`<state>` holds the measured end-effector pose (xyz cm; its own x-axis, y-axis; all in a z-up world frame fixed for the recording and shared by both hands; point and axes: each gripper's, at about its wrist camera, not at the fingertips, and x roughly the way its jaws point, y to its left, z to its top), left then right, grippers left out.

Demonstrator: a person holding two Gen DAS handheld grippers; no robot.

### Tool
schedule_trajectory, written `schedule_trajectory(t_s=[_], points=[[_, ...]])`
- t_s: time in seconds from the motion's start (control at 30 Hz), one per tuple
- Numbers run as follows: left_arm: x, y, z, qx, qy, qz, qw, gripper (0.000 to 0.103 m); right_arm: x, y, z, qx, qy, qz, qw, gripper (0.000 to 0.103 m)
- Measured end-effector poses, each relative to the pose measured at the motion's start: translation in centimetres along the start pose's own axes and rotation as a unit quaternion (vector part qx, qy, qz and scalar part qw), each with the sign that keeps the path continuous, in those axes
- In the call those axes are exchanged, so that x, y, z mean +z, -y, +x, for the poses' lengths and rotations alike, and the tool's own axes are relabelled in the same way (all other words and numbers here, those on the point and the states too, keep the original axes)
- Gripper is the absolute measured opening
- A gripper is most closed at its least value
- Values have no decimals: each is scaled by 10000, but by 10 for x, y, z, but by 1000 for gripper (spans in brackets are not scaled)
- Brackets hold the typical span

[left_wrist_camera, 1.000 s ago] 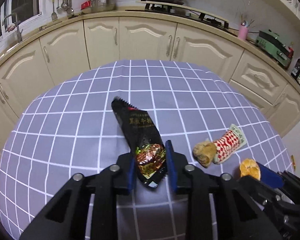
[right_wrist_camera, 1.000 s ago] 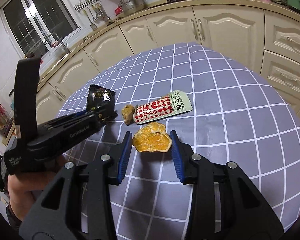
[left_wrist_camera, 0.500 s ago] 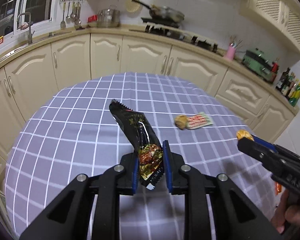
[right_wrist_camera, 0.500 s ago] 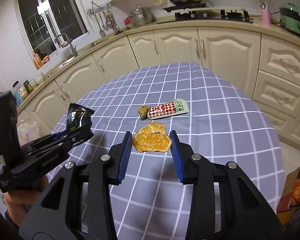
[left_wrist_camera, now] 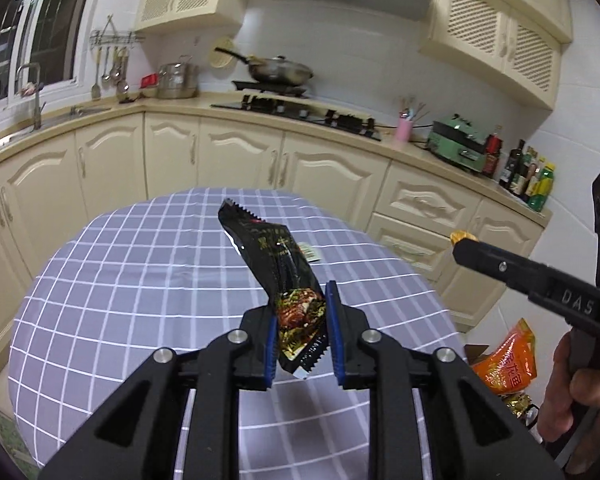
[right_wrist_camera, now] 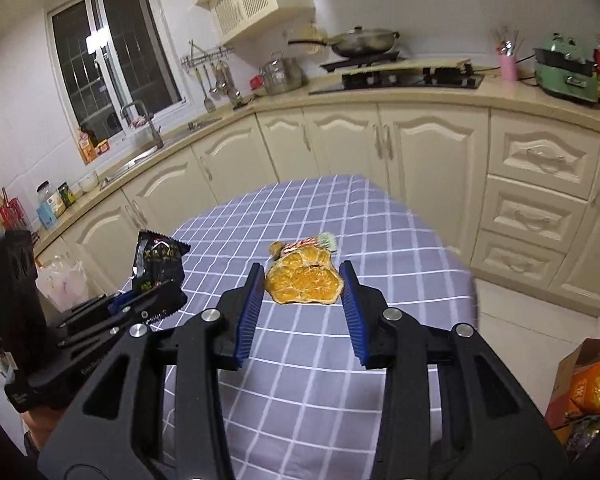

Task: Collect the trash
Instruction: 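Carry the snack bag and orange peel to the blue bin and release both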

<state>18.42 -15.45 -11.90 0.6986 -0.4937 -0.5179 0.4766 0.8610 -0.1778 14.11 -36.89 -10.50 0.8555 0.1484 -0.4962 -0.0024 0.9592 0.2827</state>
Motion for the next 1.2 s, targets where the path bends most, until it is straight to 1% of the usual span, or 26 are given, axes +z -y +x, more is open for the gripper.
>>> schedule_trajectory(t_s=[0.2, 0.3, 0.43, 0.57, 0.6, 0.67, 0.8, 0.87, 0.93, 0.97, 1.03, 1.07, 1.1, 1.13, 1.17, 1.2], points=[[2, 44, -10, -266, 103, 282, 9992, 20, -2, 27, -32, -210, 173, 190, 9994, 38], [4, 64, -14, -403, 132, 424, 9982, 20, -5, 47, -47, -316, 252, 328, 9986, 38], [3, 93, -14, -630, 115, 619, 9960, 20, -13, 77, -70, -581, 318, 512, 9965, 38], [-6, 130, -10, -994, 18, 842, 9915, 20, -32, 122, -90, -1036, 239, 815, 9910, 38], [-11, 146, -6, -1138, -39, 940, 9890, 20, -39, 137, -96, -1207, 200, 916, 9882, 38], [-20, 163, 1, -1303, -159, 1064, 9856, 20, -54, 170, -105, -1521, 93, 1179, 9813, 38], [-48, 210, 25, -1681, -554, 1419, 9739, 20, -88, 224, -119, -1887, -87, 1718, 9668, 38], [-62, 227, 36, -1799, -729, 1564, 9684, 20, -106, 249, -122, -2021, -218, 2003, 9584, 38], [-79, 246, 52, -1921, -979, 1710, 9614, 20, -124, 268, -120, -2072, -347, 2235, 9518, 38], [-89, 257, 63, -2003, -1166, 1774, 9565, 20, -130, 274, -119, -2072, -386, 2330, 9494, 38], [-105, 272, 77, -2046, -1392, 1873, 9506, 20, -150, 291, -115, -2116, -549, 2538, 9422, 38], [-118, 282, 90, -2081, -1583, 1972, 9449, 20, -158, 297, -115, -2120, -594, 2617, 9397, 38], [-126, 289, 96, -2100, -1689, 2034, 9413, 20, -169, 306, -112, -2101, -679, 2761, 9354, 38], [-136, 296, 106, -2143, -1841, 2100, 9360, 20, -174, 312, -109, -2089, -737, 2827, 9333, 38], [-148, 304, 118, -2219, -2033, 2159, 9289, 20, -181, 318, -107, -2087, -798, 2901, 9305, 38], [-156, 309, 125, -2249, -2142, 2199, 9248, 20, -190, 325, -104, -2079, -870, 3002, 9269, 38]])
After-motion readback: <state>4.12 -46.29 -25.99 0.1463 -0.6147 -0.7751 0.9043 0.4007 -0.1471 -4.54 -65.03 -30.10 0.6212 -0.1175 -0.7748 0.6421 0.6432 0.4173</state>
